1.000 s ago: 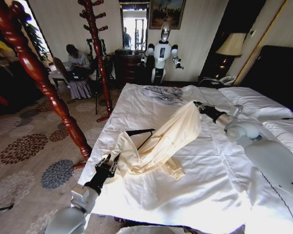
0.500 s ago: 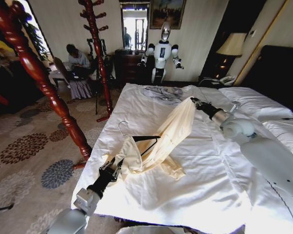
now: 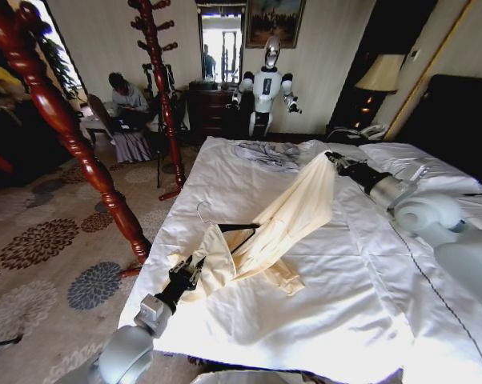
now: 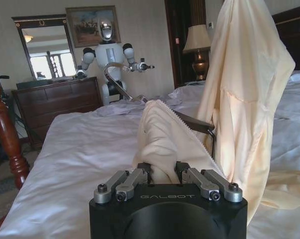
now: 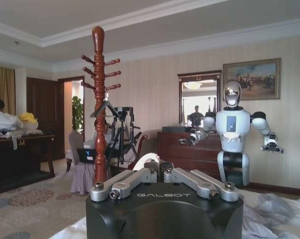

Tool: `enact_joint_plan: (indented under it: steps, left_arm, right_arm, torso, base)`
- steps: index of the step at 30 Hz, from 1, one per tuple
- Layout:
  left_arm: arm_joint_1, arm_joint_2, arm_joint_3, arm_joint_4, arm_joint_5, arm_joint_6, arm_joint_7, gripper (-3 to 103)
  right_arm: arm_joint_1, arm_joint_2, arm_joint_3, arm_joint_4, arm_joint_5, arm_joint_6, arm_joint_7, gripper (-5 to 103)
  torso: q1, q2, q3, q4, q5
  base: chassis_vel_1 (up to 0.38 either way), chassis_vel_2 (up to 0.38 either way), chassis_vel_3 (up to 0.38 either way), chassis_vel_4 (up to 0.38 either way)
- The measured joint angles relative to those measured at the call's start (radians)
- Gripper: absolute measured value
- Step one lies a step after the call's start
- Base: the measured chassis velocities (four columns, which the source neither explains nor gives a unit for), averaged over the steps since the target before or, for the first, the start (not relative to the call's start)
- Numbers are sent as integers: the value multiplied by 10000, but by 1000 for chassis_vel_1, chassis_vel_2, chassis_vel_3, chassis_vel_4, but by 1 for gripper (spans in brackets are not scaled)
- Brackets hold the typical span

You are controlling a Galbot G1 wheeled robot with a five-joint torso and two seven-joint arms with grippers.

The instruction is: Pick up the clothes from the bed and hang them on the clothes hanger.

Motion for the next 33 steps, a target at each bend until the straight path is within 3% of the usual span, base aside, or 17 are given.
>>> enact_joint_plan:
  steps: [5, 7, 13, 19, 23, 25, 27, 31, 32, 33]
  left_arm:
    - [470, 7, -398, -147, 293, -70, 25, 24]
    - [982, -117, -801, -308, 495, -188, -84, 24]
    - [1402, -190, -1131, -623, 554, -261, -221, 24]
    - [2061, 3, -1621, -1153, 447, -378, -107, 24]
    - [2522, -10, -1815, -1427, 450, -438, -68, 24]
    - [2837, -109, -1881, -1586, 521, -441, -76, 24]
    - [3001, -162, -1896, -1638, 582, -446, -88, 24]
    - [3410, -448, -1947, -1630, 921, -576, -291, 24]
    - [3427, -534, -1986, -1595, 935, -598, -339, 24]
    - [3427, -534, -1986, -1595, 935, -598, -339, 24]
  right_arm:
    - [-1448, -426, 333, -203, -889, -6, -74, 1]
    - [-2207, -514, 270, -480, -1691, 156, -288, 1]
    - [-3916, -314, 484, -721, -2800, 431, -157, 1]
    - [-4980, 29, 510, -1275, -3754, -373, 975, 1]
    - [-5685, 35, 654, -1590, -4136, -784, 1150, 1]
    - [-6815, -243, 1348, -1337, -4354, -1232, 1164, 11]
    - [-7302, -356, 1691, -1145, -4433, -1405, 1161, 11]
    - [-8324, -492, 2580, -298, -4411, -2333, 1512, 33]
    - [-8456, -494, 2748, -50, -4385, -2905, 1793, 33]
    - [-8456, -494, 2748, -50, -4385, -2905, 1793, 33]
  torso:
    - [0, 0, 0, -13, 0]
    - [0, 0, 0, 1, 6]
    - [0, 0, 0, -8, 4]
    - [0, 0, -1, -2, 2]
    - [0, 0, 0, -2, 9]
    - [0, 0, -1, -9, 3]
    - [0, 0, -1, -8, -2]
    - [-2, 1, -1, -2, 0]
    - [-1, 0, -1, 1, 0]
    - [-1, 0, -1, 1, 0]
  base:
    - [0, 0, 0, 0]
    - [0, 0, 0, 0]
    - [0, 0, 0, 0]
    - [0, 0, 0, 0]
    - [0, 0, 0, 0]
    - [0, 0, 0, 0]
    - [0, 0, 0, 0]
    - [0, 0, 0, 0]
    - [0, 0, 0, 0]
    - [0, 0, 0, 0]
